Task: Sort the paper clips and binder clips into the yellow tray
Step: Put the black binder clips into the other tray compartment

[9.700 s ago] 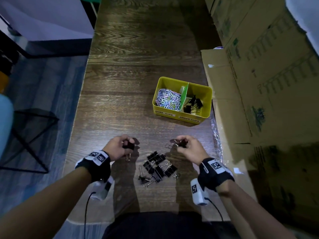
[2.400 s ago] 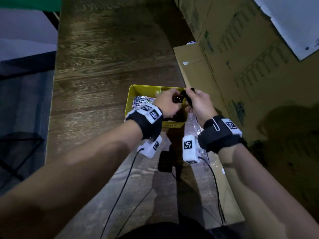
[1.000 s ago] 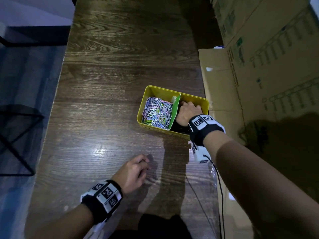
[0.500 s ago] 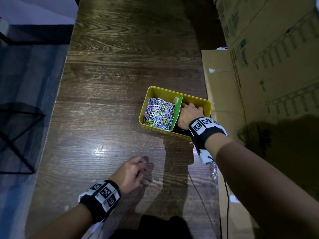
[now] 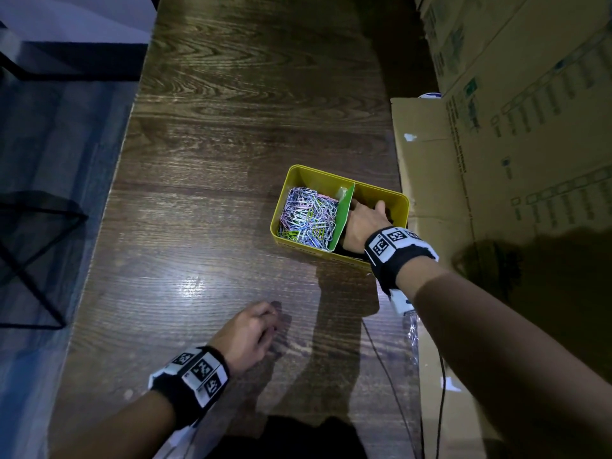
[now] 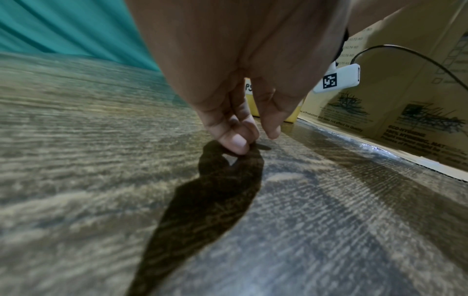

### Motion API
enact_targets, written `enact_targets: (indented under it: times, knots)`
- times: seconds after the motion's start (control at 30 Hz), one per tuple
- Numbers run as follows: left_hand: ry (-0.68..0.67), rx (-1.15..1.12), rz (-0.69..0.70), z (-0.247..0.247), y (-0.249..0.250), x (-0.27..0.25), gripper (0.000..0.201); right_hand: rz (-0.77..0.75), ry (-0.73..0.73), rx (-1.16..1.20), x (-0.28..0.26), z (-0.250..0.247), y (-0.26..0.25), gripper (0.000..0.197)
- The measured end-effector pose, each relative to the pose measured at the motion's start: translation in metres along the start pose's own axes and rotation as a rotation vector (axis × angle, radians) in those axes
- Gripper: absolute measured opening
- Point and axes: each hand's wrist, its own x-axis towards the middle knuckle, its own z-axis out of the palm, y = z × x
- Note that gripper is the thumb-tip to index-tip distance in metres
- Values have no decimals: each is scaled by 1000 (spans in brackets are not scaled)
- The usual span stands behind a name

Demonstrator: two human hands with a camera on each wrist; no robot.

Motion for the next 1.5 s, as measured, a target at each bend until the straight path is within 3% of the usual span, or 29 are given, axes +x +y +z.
enact_targets:
  times: [0.27,0.67,0.77,0.83,0.93,1.1,1.2,1.3,1.37,1.5]
  knots:
    - [-14,11,-22,2,-3,1,29,93,-4,118,3,1,2,45]
    - [-25,-1,-36,3,-4,3,25,111,-10,187,-6,-5,5,41]
    - [-26,-10,-41,2,-4,3,25,162,13,249,-18,-15,3,26]
    - [-35,-17,-43,1,-3,4,24,191,73,311,-26,-23,3,13]
    - [-46,-26,-53,-1,-3,5,27,231,269,448,-36,-32,7,20]
    - [-65,-11,-60,-3,0,4,34,421,553,857,-61,-50,10,5]
    - [-90,27,-63,-6,3,-1,38,437,658,1019,-71,-59,5,16]
    - [-105,36,-41,-12,7,-13,26,325,629,1020,-73,-71,-9,12]
    - [-129,48,-25,-13,8,-25,31,266,590,949,-67,-78,-21,8]
    - [-201,94,-106,-17,1,-54,36,218,372,778,-45,-82,-48,14]
